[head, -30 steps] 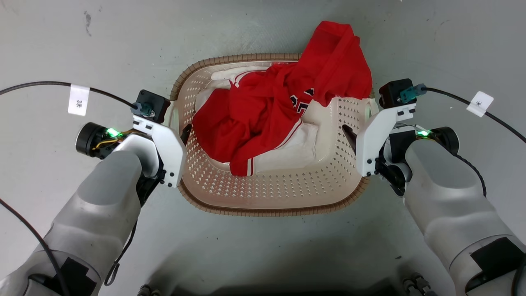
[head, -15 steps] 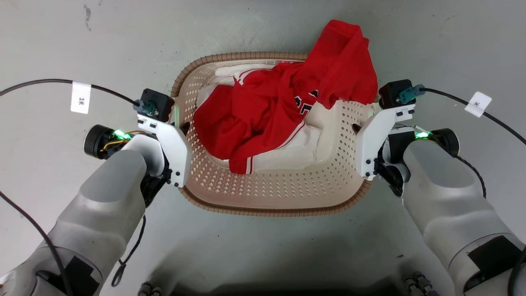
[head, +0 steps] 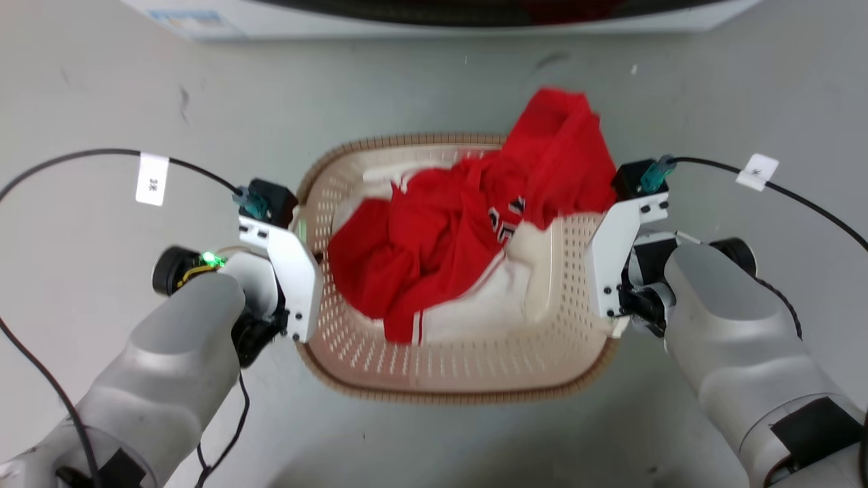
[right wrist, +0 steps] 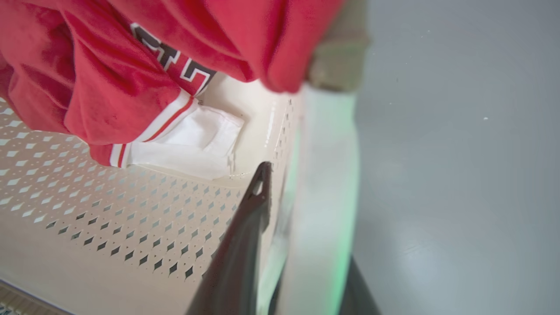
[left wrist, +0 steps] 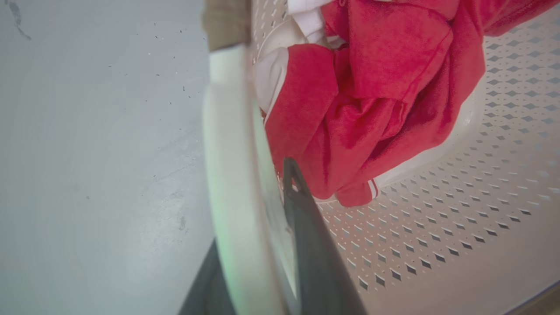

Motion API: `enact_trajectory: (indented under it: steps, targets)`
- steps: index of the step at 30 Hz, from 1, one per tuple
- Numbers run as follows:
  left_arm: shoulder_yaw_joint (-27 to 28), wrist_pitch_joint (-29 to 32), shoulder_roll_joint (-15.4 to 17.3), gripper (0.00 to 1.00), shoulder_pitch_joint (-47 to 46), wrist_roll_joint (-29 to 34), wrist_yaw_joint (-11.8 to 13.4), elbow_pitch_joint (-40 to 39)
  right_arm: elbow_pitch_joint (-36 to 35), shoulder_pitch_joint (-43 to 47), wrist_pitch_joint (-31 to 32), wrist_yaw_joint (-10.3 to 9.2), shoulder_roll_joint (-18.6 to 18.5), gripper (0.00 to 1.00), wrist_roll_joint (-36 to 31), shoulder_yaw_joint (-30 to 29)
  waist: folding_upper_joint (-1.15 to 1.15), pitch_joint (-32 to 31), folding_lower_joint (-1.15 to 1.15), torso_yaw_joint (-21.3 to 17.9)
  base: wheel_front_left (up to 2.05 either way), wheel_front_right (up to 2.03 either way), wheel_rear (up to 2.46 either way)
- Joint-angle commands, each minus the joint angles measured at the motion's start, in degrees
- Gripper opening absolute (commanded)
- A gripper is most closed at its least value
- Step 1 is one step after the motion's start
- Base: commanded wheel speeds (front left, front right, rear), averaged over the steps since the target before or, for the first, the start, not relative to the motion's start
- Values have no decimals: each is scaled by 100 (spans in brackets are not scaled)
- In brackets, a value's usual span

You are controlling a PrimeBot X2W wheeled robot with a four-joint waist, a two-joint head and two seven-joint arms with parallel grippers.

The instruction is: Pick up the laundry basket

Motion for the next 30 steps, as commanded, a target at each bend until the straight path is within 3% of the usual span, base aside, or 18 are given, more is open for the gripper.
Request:
enact_trajectory:
  steps: [1, 8, 17, 30]
  targets:
    - [-152, 245, 163, 0, 134, -183, 3, -130, 17, 93, 279, 5, -46, 0, -114, -30, 0, -549, 0, -7, 0, 0, 0]
    - [-601, 869, 536, 0, 350, -867, -3, -612, 17, 323, 1168, 3, -62, 0, -119, -107, 0, -1605, 0, 30, 0, 0, 0]
    - [-1009, 1656, 873, 0, 601, -1449, -3, -962, -326, 615, 2005, 3, -80, 0, 322, 264, 0, -2603, 0, 52, 0, 0, 0]
    - [-1221, 2679, 1052, 0, 963, -1934, -8, -1272, -411, 952, 3031, 5, -83, 0, 912, 608, 0, -3786, 0, 5, 0, 0, 0]
